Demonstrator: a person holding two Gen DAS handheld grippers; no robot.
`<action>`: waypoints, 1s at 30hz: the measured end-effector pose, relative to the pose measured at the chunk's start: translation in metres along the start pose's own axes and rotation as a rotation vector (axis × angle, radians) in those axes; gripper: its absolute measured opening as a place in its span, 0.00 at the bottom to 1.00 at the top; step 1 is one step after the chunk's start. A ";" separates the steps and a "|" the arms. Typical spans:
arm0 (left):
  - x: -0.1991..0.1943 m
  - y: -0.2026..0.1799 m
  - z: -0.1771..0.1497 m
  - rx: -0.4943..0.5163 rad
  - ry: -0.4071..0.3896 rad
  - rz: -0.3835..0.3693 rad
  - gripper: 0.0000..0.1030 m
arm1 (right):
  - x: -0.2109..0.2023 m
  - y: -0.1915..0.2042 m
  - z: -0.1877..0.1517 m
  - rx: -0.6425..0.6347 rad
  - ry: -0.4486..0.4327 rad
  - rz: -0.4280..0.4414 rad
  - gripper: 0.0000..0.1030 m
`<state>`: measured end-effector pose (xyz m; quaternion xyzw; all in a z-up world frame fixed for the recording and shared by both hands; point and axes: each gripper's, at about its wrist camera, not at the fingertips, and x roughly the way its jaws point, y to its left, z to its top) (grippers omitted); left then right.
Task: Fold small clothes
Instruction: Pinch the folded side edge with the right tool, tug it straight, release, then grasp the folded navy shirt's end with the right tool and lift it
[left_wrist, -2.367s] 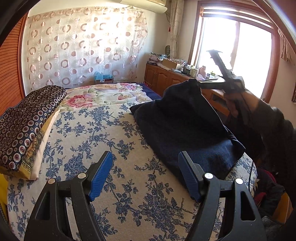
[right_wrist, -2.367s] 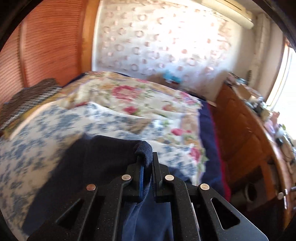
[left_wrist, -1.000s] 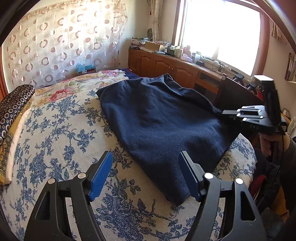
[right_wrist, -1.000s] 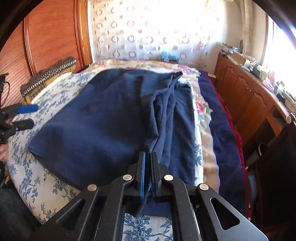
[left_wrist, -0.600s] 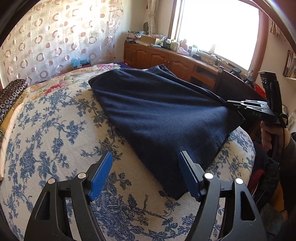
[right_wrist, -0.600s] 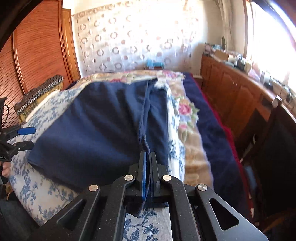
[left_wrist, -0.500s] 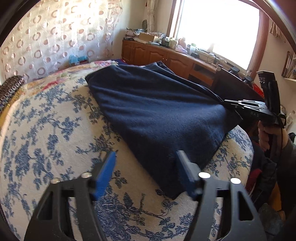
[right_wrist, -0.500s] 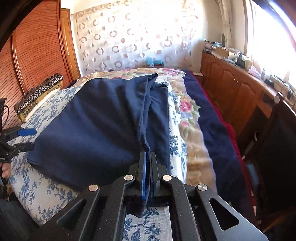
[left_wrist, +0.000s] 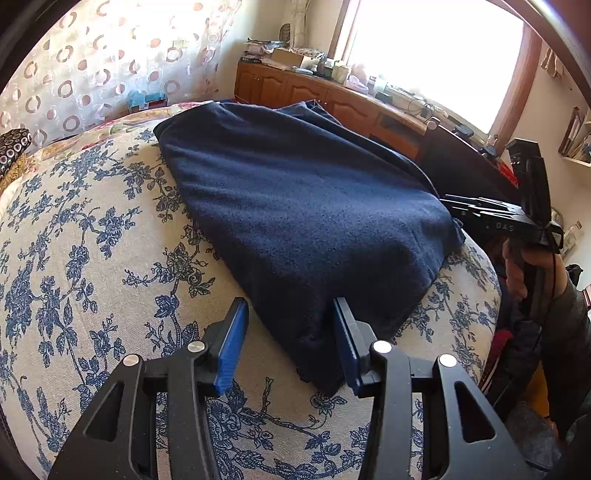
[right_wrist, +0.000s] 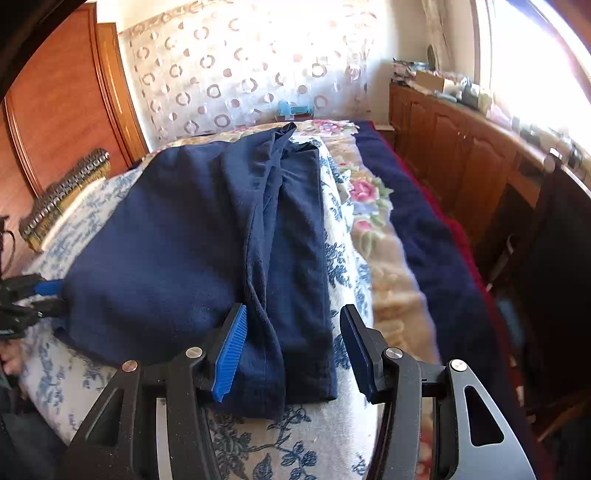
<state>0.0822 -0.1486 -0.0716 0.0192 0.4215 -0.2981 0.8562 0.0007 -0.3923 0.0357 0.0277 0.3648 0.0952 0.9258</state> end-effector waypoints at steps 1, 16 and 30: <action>0.000 0.000 0.000 0.001 -0.002 0.002 0.46 | 0.000 -0.001 -0.001 0.011 0.001 0.010 0.52; 0.003 0.001 0.000 0.005 -0.011 -0.005 0.48 | 0.000 0.001 -0.006 0.051 0.010 0.081 0.52; 0.006 -0.003 0.002 0.029 -0.004 -0.003 0.47 | 0.001 -0.001 -0.008 0.136 -0.031 0.130 0.58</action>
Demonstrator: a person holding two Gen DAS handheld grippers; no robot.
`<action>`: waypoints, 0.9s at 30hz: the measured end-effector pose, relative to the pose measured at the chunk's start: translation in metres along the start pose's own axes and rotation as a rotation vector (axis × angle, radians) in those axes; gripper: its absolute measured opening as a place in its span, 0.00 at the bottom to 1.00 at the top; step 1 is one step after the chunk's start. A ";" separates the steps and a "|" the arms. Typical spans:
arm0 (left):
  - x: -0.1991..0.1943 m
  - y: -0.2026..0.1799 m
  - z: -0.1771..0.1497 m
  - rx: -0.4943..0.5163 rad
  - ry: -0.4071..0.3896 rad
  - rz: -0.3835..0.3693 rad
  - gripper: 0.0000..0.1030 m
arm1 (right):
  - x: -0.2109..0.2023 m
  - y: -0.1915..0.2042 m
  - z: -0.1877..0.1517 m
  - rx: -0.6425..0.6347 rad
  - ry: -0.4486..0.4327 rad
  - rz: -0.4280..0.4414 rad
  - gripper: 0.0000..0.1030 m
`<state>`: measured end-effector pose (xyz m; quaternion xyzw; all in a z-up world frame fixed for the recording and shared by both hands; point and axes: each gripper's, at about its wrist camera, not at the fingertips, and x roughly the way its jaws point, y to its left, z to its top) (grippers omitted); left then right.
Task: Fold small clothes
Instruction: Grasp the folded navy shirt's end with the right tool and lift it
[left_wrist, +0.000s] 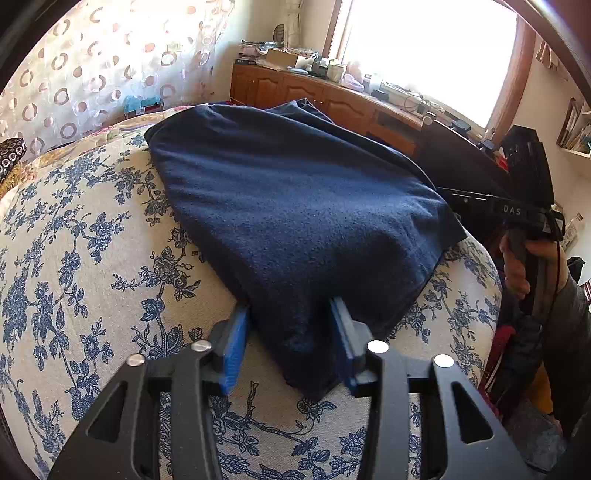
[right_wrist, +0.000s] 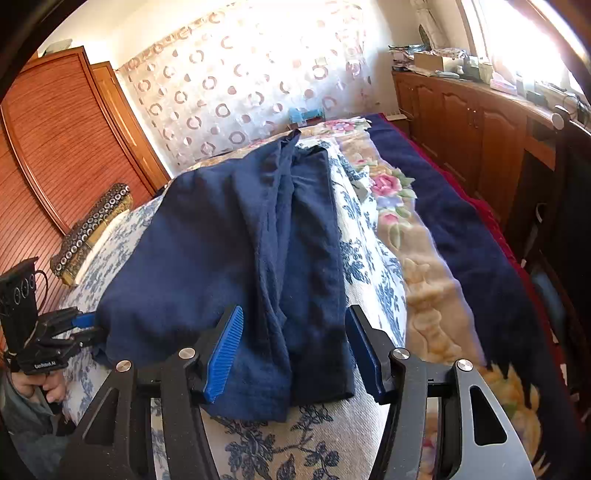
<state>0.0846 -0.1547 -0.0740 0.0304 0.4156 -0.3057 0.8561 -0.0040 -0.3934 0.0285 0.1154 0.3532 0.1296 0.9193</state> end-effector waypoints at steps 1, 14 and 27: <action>0.000 0.000 0.000 -0.001 0.000 -0.002 0.48 | 0.001 0.002 0.000 -0.007 0.002 -0.004 0.58; -0.004 -0.002 0.002 0.012 -0.028 0.009 0.16 | 0.012 0.020 -0.005 -0.143 0.062 -0.048 0.20; -0.097 -0.003 0.043 0.008 -0.287 -0.039 0.08 | -0.050 0.053 0.021 -0.224 -0.139 0.055 0.05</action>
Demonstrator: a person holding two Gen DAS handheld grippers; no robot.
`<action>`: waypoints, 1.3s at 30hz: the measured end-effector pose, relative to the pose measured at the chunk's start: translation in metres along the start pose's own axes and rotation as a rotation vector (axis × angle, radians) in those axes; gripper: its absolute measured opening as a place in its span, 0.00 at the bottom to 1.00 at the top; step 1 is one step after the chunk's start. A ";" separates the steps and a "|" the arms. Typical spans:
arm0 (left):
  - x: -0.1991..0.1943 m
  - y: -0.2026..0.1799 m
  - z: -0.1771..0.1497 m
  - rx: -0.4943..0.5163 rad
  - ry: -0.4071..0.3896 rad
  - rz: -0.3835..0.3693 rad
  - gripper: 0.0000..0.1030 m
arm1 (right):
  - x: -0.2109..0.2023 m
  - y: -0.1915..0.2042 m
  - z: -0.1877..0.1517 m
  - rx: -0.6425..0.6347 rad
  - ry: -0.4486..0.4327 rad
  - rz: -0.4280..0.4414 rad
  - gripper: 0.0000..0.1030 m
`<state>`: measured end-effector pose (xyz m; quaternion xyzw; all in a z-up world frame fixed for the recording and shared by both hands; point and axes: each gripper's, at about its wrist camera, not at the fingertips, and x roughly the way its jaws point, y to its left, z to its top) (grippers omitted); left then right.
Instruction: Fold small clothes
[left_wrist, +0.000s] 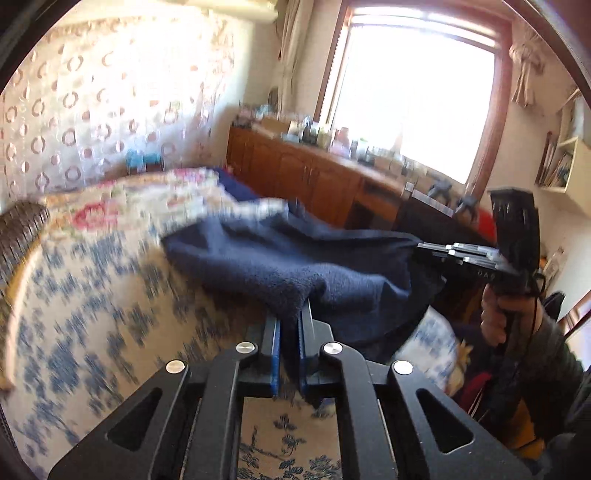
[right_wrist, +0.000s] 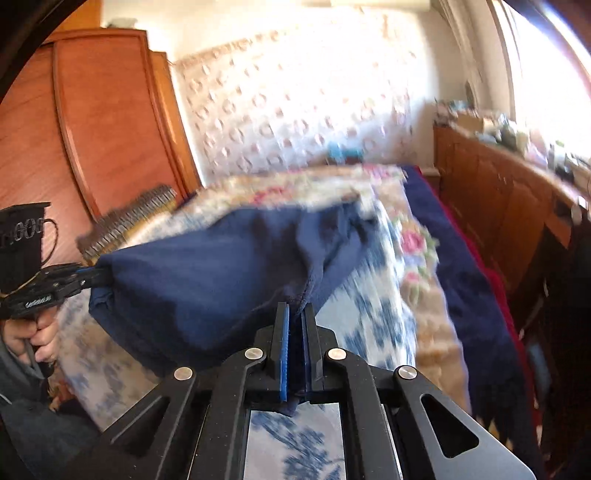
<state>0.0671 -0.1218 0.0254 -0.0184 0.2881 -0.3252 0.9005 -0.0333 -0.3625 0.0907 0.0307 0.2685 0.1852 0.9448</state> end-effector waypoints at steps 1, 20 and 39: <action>-0.012 0.000 0.011 0.005 -0.027 -0.005 0.08 | -0.008 0.006 0.008 -0.019 -0.022 0.005 0.05; -0.097 0.067 0.157 0.040 -0.269 0.246 0.08 | -0.028 0.091 0.182 -0.232 -0.286 0.054 0.05; -0.044 0.074 -0.047 -0.065 0.085 0.222 0.08 | 0.077 0.115 0.033 -0.238 0.056 0.137 0.05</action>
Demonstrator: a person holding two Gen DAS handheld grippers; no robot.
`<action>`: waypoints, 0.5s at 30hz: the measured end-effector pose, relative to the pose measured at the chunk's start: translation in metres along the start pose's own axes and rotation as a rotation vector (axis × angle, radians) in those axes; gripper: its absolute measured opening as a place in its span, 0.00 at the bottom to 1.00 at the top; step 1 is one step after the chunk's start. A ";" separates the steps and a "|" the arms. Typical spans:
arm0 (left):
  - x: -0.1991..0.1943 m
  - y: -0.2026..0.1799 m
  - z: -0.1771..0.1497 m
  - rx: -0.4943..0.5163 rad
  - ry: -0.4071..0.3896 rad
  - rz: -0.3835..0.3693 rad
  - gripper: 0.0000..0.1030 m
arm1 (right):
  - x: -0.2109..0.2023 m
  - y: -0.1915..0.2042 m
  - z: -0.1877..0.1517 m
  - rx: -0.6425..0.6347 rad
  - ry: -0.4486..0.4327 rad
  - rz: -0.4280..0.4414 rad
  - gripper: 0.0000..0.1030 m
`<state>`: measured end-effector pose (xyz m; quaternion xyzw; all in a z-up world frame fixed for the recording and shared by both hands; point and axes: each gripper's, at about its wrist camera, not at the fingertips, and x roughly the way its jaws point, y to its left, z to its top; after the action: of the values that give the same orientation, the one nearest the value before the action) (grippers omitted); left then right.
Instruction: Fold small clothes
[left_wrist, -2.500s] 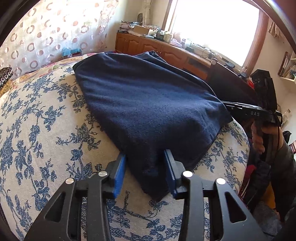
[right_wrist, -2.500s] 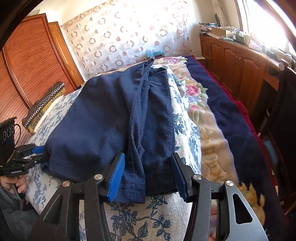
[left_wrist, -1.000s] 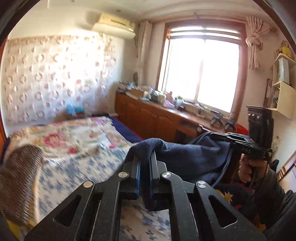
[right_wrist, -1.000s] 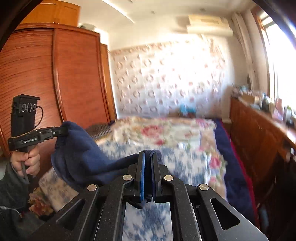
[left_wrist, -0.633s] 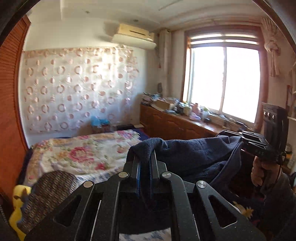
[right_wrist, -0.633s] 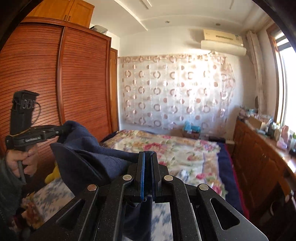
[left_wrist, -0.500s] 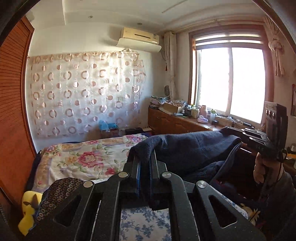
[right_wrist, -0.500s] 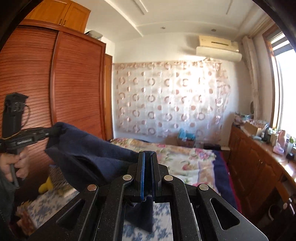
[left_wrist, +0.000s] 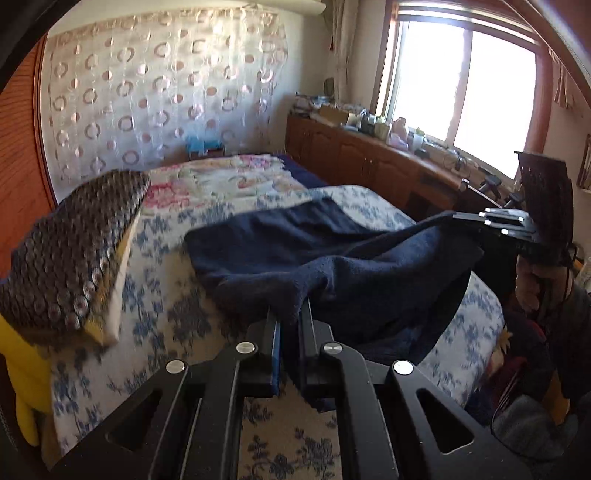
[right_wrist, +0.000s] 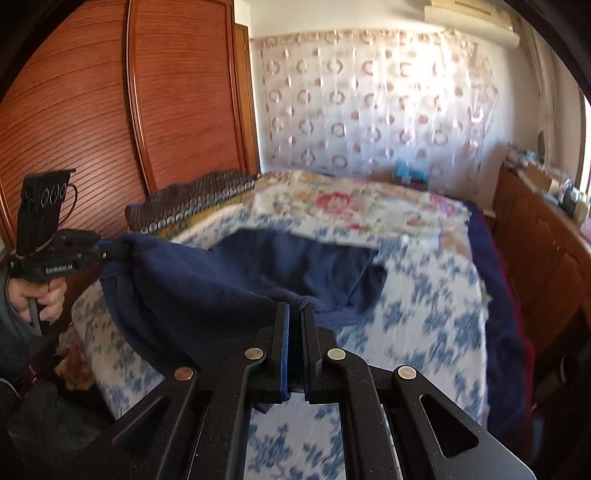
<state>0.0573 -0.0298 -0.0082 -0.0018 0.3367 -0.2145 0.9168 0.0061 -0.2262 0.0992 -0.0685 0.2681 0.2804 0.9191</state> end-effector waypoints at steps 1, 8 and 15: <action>-0.001 0.004 -0.001 -0.010 0.003 -0.005 0.08 | 0.002 -0.001 0.000 0.010 0.002 0.005 0.05; 0.005 0.020 0.019 -0.042 0.002 -0.004 0.08 | 0.006 -0.017 0.012 0.029 -0.012 0.010 0.05; 0.044 0.045 0.057 -0.067 0.023 -0.007 0.09 | 0.064 -0.058 0.030 0.086 0.013 -0.011 0.05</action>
<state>0.1404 -0.0140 0.0022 -0.0314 0.3543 -0.2064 0.9115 0.0966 -0.2355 0.0887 -0.0321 0.2855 0.2629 0.9211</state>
